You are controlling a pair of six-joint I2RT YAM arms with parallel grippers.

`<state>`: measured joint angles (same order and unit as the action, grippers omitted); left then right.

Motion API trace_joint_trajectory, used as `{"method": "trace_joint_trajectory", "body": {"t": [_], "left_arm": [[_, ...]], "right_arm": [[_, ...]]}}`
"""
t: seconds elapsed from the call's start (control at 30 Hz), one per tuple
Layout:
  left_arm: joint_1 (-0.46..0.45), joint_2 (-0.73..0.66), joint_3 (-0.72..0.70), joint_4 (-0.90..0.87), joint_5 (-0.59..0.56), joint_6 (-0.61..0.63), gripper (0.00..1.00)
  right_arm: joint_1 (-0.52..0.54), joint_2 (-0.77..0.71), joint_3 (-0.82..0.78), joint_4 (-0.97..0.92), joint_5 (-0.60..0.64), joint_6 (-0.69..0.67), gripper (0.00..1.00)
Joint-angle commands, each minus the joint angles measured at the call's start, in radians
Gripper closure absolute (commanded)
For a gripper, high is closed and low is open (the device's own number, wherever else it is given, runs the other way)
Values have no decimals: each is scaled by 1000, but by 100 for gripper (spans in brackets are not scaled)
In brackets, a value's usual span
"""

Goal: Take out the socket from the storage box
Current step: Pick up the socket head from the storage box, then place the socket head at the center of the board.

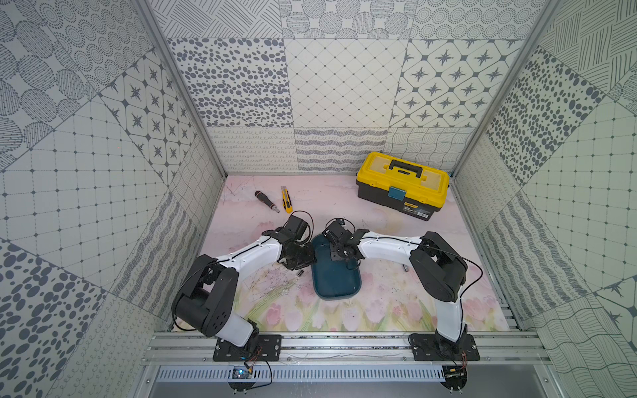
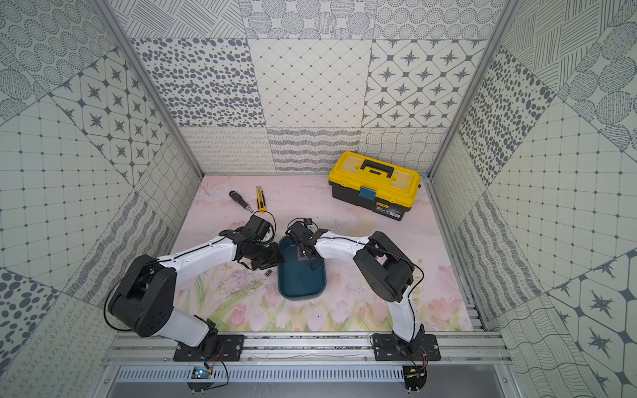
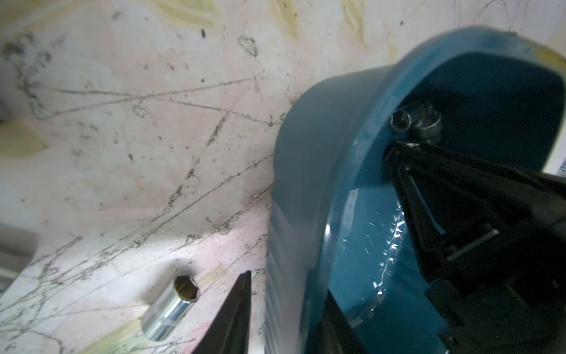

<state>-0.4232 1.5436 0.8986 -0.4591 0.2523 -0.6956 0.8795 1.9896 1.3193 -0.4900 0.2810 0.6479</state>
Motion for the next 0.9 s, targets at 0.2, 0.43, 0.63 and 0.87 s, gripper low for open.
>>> {"method": "trace_joint_trajectory", "body": {"t": [0.2,0.43,0.63,0.87], "left_arm": [[6,-3,-1,5,-5,11,66],[12,-3,2,-6,-17,15,66],[14,-2,0,-5,-17,14,67],[16,2,13,-12,-19,20,67]], "right_arm": [[-2,-25,24,4,-51,-92,95],[-13,-242,-31,-20,-69,-154,94],[-98,-397,-110,-79,-23,-157,92],[-221,-408,-225,-103,-86,-112,91]]}}
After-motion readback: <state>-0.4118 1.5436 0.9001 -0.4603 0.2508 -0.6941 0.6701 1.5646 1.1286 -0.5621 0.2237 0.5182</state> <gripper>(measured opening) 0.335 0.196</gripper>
